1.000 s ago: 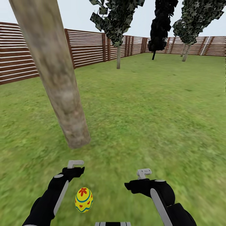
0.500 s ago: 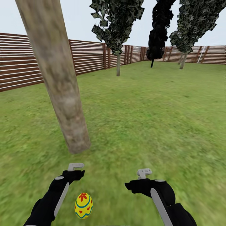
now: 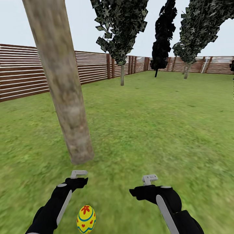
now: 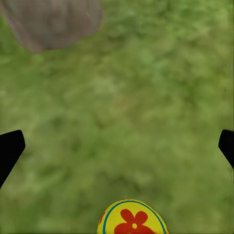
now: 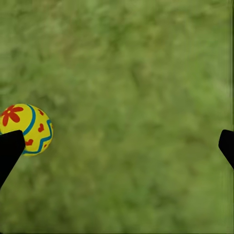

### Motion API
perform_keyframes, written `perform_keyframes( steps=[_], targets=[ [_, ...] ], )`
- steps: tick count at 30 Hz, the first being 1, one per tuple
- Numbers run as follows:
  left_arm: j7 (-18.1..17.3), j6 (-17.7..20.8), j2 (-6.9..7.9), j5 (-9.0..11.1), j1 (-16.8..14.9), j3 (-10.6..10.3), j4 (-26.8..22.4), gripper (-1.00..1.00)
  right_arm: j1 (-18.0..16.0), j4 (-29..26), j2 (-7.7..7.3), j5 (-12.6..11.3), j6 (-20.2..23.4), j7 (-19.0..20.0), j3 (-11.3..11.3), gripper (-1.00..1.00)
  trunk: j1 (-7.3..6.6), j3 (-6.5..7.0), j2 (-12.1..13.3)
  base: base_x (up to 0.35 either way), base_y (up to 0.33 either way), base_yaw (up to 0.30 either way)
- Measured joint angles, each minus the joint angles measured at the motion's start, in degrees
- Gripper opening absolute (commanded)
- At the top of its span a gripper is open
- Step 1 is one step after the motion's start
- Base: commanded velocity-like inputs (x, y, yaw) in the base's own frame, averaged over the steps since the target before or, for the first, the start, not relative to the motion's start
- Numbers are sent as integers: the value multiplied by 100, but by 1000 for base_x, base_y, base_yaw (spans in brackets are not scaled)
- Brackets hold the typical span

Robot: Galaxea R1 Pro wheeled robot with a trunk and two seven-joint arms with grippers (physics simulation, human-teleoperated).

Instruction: Take the three Easter eggs out of the wicker basket on the lawn in the garden, then place them on the lawn next to a single tree (choose any tree) so that all three eggs are next to the same tree and none are left in the basket.

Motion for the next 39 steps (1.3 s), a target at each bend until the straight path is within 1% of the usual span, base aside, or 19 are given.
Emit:
perform_keyframes(
  steps=[7,13,19,24,30,36,39],
  targets=[
    [-1,-93,-13,2,-2,-11,83,100,0,-4,0,4,3,-6,8,100,-18,155,9,0,0,0],
    [-1,-100,-65,3,-2,-19,88,100,0,-6,2,1,8,-10,33,100,-149,263,249,0,0,0],
    [-4,-101,-83,2,-2,-21,92,100,0,-6,2,2,8,-11,52,100,-281,371,490,0,0,0],
    [-2,-101,-91,-5,-2,-21,95,100,0,-6,-2,2,8,-8,25,100,-391,461,690,0,0,0],
    [-4,-109,-181,-25,-2,-29,103,100,0,1,-3,1,5,-2,30,100,-523,568,931,0,0,0],
    [-1,-110,-205,-35,-3,-29,133,100,0,0,-33,0,5,0,-3,100,-654,676,1171,0,0,0],
    [-4,-110,-209,-35,-5,-30,140,100,0,2,-19,-2,2,0,16,100,-720,730,1292,0,0,0]
  ],
)
